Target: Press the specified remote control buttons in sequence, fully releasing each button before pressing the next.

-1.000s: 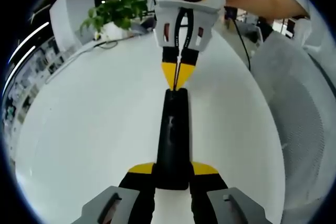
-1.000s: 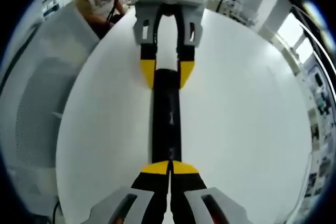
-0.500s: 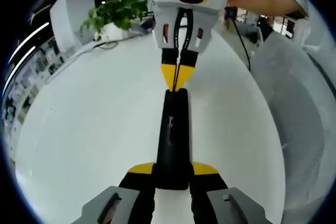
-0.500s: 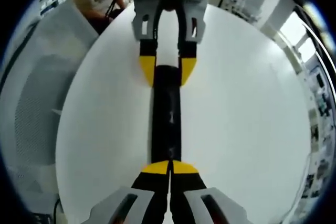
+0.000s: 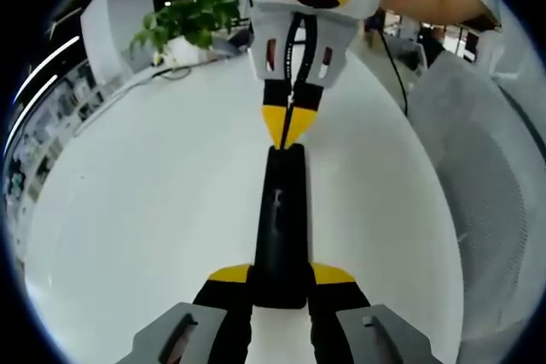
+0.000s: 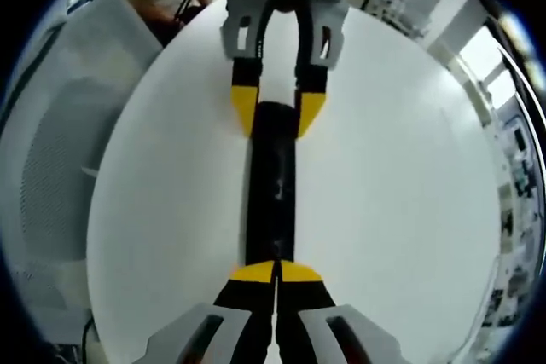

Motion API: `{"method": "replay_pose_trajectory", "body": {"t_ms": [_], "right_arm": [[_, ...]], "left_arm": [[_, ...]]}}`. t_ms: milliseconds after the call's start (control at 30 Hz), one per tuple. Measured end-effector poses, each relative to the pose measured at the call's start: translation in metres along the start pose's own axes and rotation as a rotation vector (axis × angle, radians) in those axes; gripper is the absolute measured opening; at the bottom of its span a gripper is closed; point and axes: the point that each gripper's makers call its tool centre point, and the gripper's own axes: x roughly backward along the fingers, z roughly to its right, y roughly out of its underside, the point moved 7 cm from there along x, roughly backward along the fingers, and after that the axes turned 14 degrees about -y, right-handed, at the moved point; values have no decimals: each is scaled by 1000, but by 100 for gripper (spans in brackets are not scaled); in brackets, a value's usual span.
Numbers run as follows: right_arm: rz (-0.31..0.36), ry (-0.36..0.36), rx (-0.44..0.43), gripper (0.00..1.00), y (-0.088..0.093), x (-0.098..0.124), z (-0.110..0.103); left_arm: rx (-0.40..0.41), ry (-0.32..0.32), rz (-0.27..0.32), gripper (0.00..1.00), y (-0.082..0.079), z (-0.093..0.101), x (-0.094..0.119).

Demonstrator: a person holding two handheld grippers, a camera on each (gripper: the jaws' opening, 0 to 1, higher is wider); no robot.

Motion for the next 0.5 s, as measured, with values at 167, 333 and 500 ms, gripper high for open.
{"method": "replay_pose_trajectory", "body": {"t_ms": [167, 333, 500], "right_arm": [[-11, 10, 5, 0, -1, -1, -1], [4, 21, -2, 0, 0, 0, -2], [46, 34, -22, 0, 4, 1, -3]], "left_arm": [[5, 0, 12, 24, 1, 0, 0], [4, 2, 13, 24, 1, 0, 0], [-1, 5, 11, 24, 0, -1, 0]]}}
